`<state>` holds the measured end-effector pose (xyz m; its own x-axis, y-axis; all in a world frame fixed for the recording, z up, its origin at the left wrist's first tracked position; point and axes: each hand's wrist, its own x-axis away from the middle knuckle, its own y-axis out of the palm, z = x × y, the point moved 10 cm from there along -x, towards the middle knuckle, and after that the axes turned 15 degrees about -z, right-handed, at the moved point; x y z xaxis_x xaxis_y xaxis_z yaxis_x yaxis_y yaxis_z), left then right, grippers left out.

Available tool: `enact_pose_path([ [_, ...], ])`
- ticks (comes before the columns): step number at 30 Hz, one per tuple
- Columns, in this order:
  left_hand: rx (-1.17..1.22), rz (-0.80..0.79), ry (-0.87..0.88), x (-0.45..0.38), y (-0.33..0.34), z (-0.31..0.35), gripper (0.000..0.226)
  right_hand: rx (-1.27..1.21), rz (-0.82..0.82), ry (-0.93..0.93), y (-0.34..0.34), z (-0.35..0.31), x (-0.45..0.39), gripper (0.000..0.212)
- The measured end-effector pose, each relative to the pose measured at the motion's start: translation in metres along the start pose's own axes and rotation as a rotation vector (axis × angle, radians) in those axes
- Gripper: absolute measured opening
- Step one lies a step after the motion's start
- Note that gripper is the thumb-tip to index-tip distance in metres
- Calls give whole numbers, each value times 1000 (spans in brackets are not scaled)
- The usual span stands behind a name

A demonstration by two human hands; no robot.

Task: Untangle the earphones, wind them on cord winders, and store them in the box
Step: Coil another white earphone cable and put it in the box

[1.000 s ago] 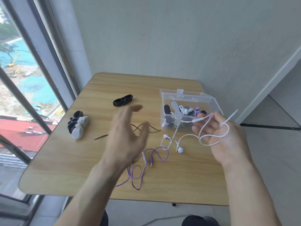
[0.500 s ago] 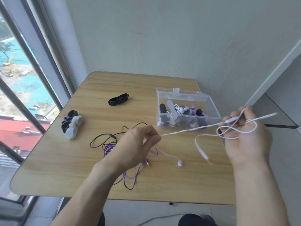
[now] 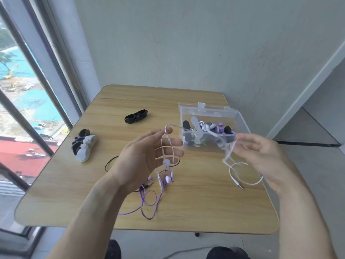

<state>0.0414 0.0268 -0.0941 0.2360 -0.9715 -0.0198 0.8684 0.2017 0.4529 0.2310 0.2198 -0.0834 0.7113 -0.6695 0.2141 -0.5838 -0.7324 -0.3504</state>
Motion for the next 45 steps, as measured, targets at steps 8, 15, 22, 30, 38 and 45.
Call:
enact_pose_path([
  [8, -99, 33, 26, 3, 1, 2, 49, 97, -6, -359, 7, -51, 14, 50],
  [15, -83, 74, 90, 0, 6, 4, 47, 196, -416, -363, 98, -58, 14, 48],
  [22, -50, 221, 184, 8, -8, 15, 47, 38, -357, -424, 116, -61, 7, 10],
  [30, 41, 432, 223, 20, -32, 13, 24, -16, -311, -388, 105, -55, 0, 15],
  [38, -96, 423, 194, 23, -40, 22, 18, 71, -363, -331, 105, -45, -1, 8],
  [45, -391, 173, 6, 10, -16, 9, 35, -57, -321, -353, 99, -52, 2, 18],
])
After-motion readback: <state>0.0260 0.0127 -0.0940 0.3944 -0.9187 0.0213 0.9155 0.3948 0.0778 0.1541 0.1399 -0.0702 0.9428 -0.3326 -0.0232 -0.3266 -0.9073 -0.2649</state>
